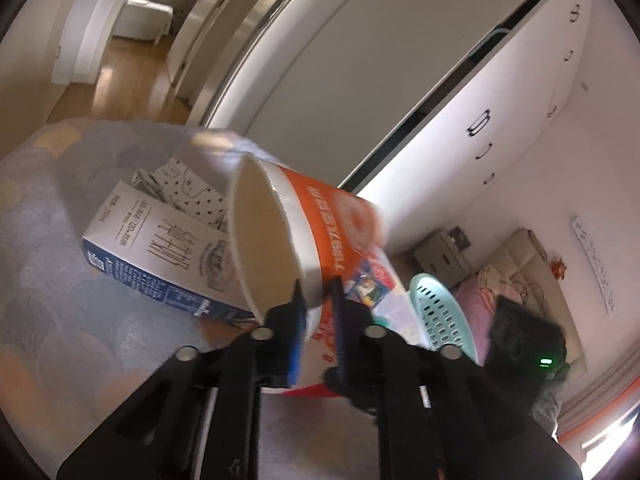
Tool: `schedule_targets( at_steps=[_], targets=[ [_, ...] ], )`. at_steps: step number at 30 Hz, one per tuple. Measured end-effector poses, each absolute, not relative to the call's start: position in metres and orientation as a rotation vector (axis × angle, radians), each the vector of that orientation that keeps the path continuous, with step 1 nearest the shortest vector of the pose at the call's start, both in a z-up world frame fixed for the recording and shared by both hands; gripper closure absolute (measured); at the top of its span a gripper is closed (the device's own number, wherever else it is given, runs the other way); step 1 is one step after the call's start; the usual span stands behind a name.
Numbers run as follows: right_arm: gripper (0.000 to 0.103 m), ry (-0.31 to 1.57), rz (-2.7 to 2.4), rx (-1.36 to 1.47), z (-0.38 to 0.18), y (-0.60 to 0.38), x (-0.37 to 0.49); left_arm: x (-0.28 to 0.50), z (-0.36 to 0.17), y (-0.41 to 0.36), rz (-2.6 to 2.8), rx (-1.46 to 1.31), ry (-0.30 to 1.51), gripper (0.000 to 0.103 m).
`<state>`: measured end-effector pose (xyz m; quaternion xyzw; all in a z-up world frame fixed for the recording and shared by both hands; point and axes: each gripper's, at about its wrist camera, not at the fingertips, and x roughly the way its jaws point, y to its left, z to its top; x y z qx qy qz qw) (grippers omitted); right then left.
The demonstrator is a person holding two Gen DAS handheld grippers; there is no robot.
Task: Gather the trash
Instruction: 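Grasp the orange paper cup with the left tool while the right tool grasps the red panda cup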
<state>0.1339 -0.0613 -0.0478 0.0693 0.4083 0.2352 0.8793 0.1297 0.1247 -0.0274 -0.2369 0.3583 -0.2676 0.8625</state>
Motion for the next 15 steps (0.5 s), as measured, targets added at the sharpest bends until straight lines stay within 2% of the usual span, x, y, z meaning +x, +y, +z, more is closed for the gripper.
schedule_targets(
  at_steps=[1, 3, 8, 15],
  targets=[
    [0.039, 0.865, 0.493, 0.152, -0.051, -0.061, 0.134, 0.122, -0.023, 0.126, -0.554, -0.498, 0.736, 0.099],
    [0.05, 0.893, 0.493, 0.159, -0.055, -0.061, 0.134, 0.114, -0.018, 0.127, -0.549, -0.493, 0.718, 0.102],
    [0.051, 0.889, 0.508, 0.192, -0.055, -0.063, 0.121, 0.073, -0.004, 0.138, -0.49, -0.459, 0.662, 0.102],
    [0.051, 0.844, 0.473, 0.18, -0.052, -0.074, 0.084, 0.03, -0.012, 0.152, -0.379, -0.389, 0.649, 0.102]
  ],
)
